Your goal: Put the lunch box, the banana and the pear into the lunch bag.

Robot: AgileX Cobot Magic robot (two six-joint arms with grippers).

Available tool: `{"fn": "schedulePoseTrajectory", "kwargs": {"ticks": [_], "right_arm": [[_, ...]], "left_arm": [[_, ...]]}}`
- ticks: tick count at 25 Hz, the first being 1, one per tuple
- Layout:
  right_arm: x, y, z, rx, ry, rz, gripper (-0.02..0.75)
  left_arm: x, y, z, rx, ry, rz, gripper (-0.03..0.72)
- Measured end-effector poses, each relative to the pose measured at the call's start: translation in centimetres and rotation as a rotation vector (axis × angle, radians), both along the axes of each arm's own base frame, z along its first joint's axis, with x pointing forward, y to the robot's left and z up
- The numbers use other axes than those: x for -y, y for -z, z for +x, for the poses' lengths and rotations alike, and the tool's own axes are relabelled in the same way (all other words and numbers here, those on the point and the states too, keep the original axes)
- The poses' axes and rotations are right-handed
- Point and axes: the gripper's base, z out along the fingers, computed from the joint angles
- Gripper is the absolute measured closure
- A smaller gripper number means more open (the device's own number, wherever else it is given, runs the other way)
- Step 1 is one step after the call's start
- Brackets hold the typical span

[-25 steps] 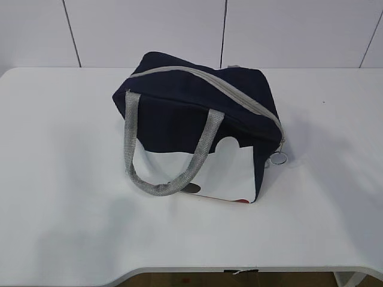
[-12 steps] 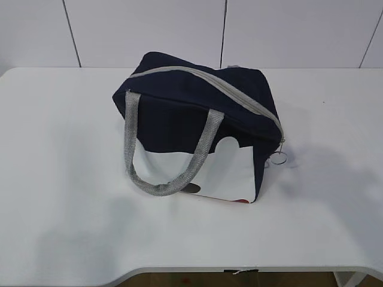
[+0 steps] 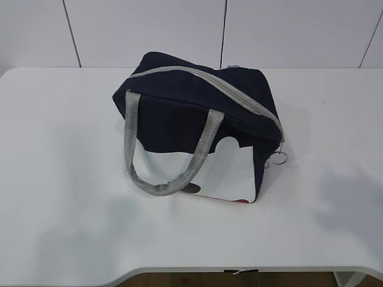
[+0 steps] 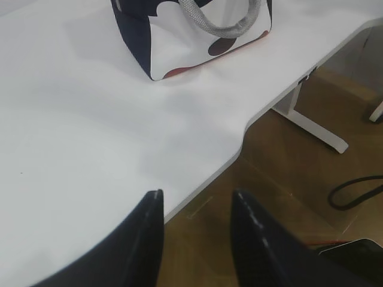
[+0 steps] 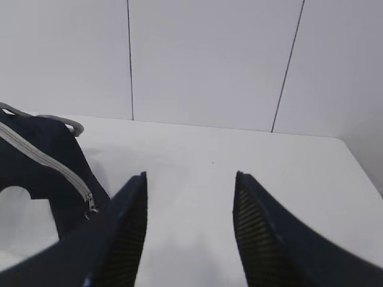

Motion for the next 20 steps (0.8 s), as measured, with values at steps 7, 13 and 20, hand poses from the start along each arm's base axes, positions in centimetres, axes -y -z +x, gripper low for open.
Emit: {"fn": "schedulePoseTrajectory", "kwargs": {"ticks": [7,13,20], "right_arm": [[0.5,1.4,-2.7,-0.024,0.043,-0.031,0.355],[0.6,2.3,-3.7,-0.087,0.055,-0.028,0.355],[0.8,3.8,-4.2,-0.253,0.077,-0.027,0.355]], "left_arm": [[0.0,0.0,0.0,0.0,0.0,0.0,0.399],[0.0,0.0,0.0,0.0,0.0,0.0,0.399],[0.0,0.0,0.0,0.0,0.0,0.0,0.399]]}}
